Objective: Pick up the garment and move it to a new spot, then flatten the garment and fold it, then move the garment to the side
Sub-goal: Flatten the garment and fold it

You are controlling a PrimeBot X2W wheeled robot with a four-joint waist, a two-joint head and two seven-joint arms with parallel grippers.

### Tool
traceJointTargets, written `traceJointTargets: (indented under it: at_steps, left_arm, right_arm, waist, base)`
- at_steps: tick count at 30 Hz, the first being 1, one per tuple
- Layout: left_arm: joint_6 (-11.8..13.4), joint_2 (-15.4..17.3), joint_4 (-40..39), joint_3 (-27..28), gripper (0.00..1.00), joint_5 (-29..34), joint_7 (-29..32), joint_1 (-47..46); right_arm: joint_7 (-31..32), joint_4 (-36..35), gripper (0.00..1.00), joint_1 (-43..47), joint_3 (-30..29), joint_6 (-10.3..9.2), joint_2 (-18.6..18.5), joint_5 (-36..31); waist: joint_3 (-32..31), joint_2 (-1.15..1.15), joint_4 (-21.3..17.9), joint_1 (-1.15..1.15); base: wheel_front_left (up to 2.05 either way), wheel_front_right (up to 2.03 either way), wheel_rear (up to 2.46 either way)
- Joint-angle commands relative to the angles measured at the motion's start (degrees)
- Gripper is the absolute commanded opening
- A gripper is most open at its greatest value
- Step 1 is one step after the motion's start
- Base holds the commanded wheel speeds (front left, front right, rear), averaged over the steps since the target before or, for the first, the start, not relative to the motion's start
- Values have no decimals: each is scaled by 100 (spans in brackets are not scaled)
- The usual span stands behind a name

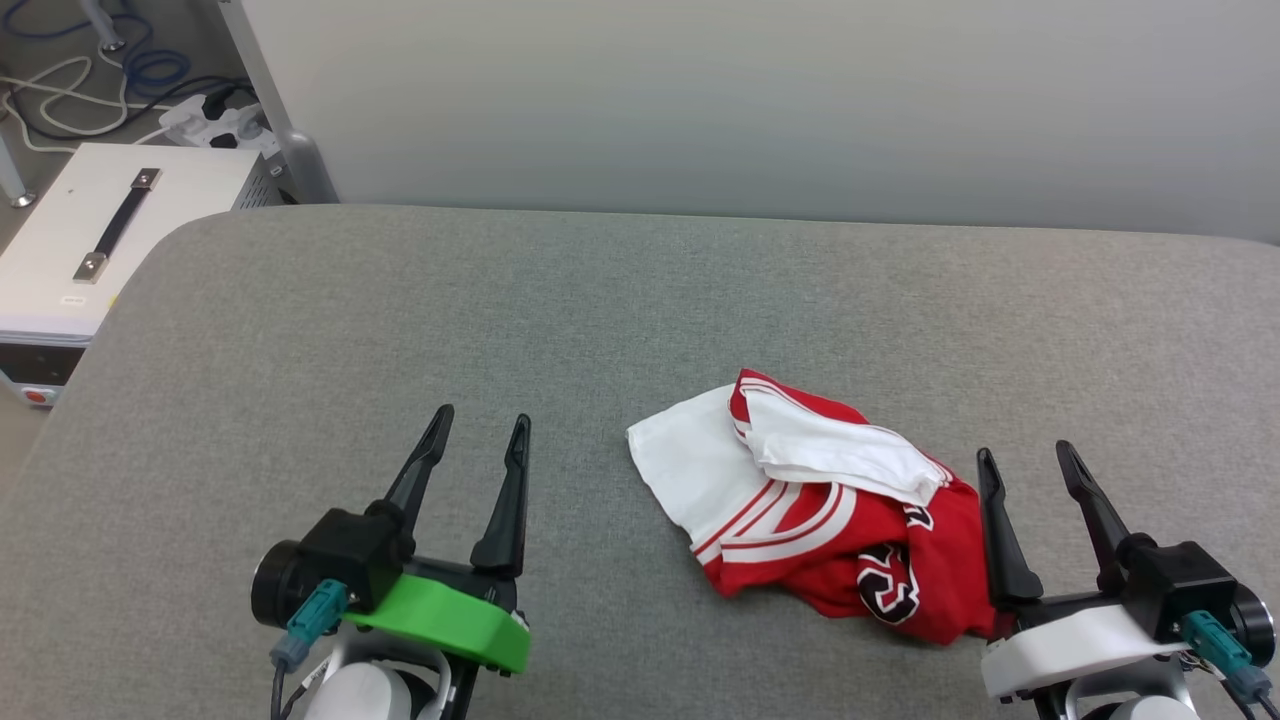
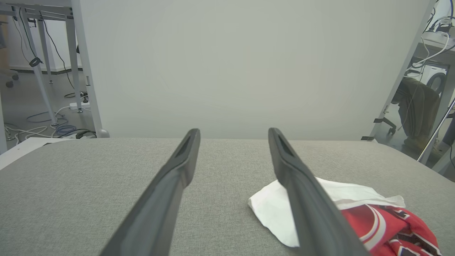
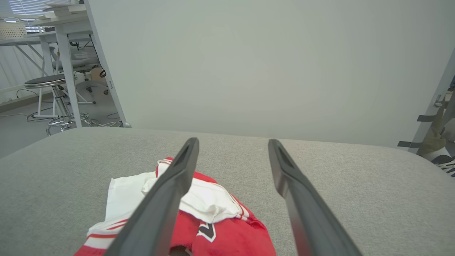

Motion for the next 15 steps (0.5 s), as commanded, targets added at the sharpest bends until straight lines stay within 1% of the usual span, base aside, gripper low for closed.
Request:
traceJointTargets:
  at_steps: [1, 4, 6, 8, 11, 14, 15]
  left_arm:
    - [-51, -49, 32, 59, 100, 75, -33, 63]
    - [-110, -119, 23, 119, 100, 137, -33, 27]
    - [-141, -165, -8, 145, 100, 157, -33, 12]
    - [-164, -208, -18, 170, 100, 171, -33, -7]
    - [-183, -252, -17, 178, 100, 196, -33, -56]
    - [-194, -291, 4, 187, 100, 213, -33, -118]
    - [-197, -299, 31, 166, 100, 217, -33, -133]
  right_arm:
    - [32, 25, 100, 15, 12, -6, -7, 131]
    - [310, -43, 100, -97, 169, -6, -101, 62]
    - [642, -125, 100, -220, 348, -6, -293, 117]
    - [1213, -212, 100, -386, 603, -6, -530, 366]
    - [2166, -397, 100, -693, 995, -6, -1002, 657]
    - [3367, -574, 100, -1110, 1386, -6, -1472, 1146]
    - [3717, -610, 100, -1233, 1467, -6, -1572, 1304]
  waist:
    - [29, 0, 29, 0]
    - [101, 0, 86, 0]
    - [160, 0, 140, 0]
    - [234, 0, 202, 0]
    - [352, 0, 299, 0]
    - [489, 0, 412, 0]
    - [530, 0, 447, 0]
  base:
    - [0, 0, 0]
    - [0, 0, 0]
    - [0, 0, 0]
    - [0, 0, 0]
    - [0, 0, 0]
    - [0, 0, 0]
    - [0, 0, 0]
